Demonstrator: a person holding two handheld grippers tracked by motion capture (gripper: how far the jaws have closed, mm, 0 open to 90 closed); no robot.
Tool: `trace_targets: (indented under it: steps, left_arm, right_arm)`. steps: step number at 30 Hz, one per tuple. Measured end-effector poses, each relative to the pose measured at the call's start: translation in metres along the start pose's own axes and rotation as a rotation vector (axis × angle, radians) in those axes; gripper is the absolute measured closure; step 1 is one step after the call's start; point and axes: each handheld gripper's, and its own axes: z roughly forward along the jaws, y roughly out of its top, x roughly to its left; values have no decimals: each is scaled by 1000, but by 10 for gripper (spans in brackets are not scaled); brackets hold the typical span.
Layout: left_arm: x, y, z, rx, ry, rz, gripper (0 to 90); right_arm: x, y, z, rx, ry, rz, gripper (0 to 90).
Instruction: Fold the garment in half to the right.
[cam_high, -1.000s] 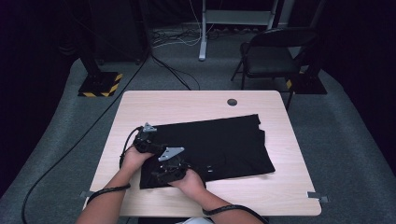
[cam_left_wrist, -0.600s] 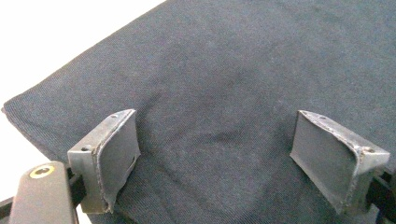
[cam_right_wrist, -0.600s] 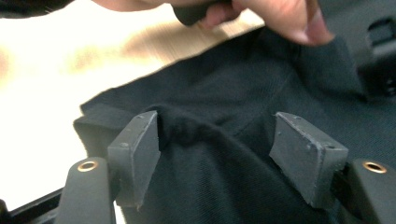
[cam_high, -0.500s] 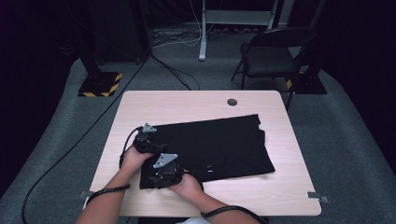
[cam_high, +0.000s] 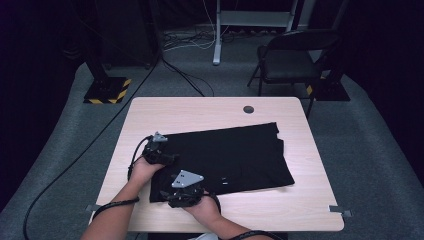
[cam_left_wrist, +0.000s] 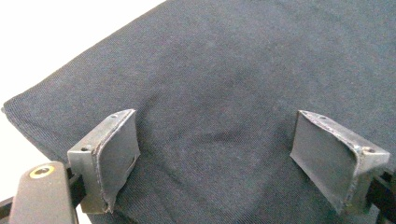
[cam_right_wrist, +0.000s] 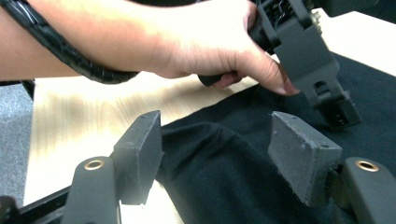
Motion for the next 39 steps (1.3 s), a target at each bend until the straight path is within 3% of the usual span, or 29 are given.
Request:
trace_targets:
  steps: [3,10,19,32,39]
  left_arm:
    - [0,0,0,0,0,0,150]
    - [0,0,0,1,0,0,150]
    - [0,0,0,-1,-4,2,150]
    - [0,0,0,0,-3,1,150]
    - [0,0,0,0,-4,2,150]
  right_arm:
    - [2,3,-3,-13,4,-15,341]
    - [8,-2,26,118,202,30,355]
    - [11,-2,46,165,178,9,372]
    - [18,-4,55,204,182,-13,366]
    - [24,-1,61,241,151,-72,372]
